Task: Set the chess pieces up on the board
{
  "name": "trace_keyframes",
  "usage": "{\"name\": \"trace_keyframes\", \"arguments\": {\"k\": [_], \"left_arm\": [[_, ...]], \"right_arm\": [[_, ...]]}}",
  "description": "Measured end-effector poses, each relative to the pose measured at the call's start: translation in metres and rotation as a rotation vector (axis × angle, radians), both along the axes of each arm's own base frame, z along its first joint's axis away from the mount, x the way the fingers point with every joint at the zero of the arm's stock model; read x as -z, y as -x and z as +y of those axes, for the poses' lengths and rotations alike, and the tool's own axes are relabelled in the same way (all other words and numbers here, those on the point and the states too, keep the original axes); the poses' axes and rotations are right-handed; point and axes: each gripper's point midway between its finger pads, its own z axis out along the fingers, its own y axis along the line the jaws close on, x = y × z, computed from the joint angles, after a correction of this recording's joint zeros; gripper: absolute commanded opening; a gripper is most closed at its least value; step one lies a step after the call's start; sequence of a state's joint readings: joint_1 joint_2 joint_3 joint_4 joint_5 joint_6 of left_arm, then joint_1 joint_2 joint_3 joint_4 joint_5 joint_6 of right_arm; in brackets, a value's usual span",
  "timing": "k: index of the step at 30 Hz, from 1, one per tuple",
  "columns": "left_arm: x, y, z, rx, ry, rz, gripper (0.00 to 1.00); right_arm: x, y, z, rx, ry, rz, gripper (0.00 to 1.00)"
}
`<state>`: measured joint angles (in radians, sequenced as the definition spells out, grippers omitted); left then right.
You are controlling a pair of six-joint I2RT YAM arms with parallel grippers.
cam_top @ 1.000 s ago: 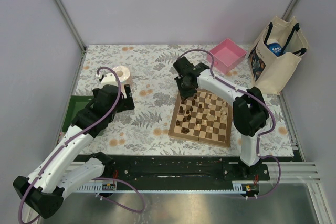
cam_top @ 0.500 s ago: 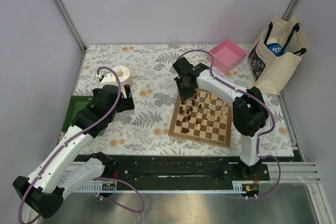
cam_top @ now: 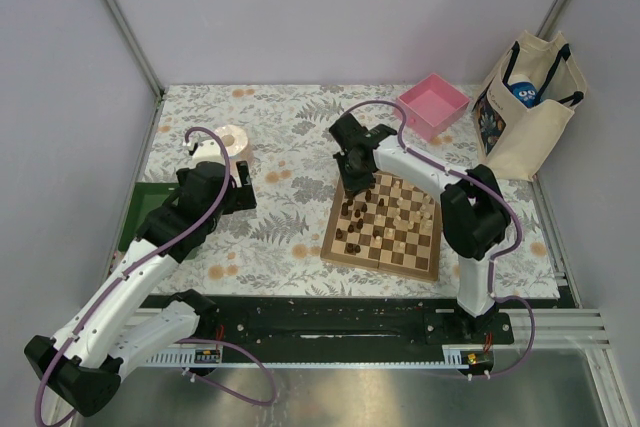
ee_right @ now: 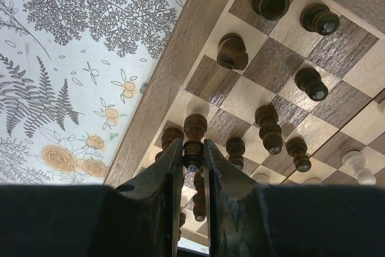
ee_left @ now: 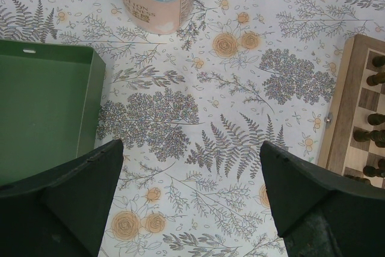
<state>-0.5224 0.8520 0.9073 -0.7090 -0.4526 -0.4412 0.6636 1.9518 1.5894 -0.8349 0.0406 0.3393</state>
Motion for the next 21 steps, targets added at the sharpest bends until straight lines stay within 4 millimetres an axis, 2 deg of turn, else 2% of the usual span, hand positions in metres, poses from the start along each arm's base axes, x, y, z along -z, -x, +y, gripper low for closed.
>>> {"name": "trace_keyframes", "arguments": {"k": [6, 17, 21], "left_arm": [[0.0, 0.0, 0.0, 0.0, 0.0, 0.0, 0.99], [0.0002, 0.0, -0.0001, 0.0, 0.0, 0.001, 0.99], [0.0002, 0.0, -0.0001, 0.0, 0.0, 0.001, 0.99]], "right_arm": [[0.0076, 0.0016, 0.0007, -0.001, 0.003, 0.018, 0.2], [0.0097, -0.0021, 0.0036, -0.002, -0.005, 0.007, 0.22], [0.0096, -0.0027, 0.0041, -0.002, -0.007, 0.005, 0.27]]}}
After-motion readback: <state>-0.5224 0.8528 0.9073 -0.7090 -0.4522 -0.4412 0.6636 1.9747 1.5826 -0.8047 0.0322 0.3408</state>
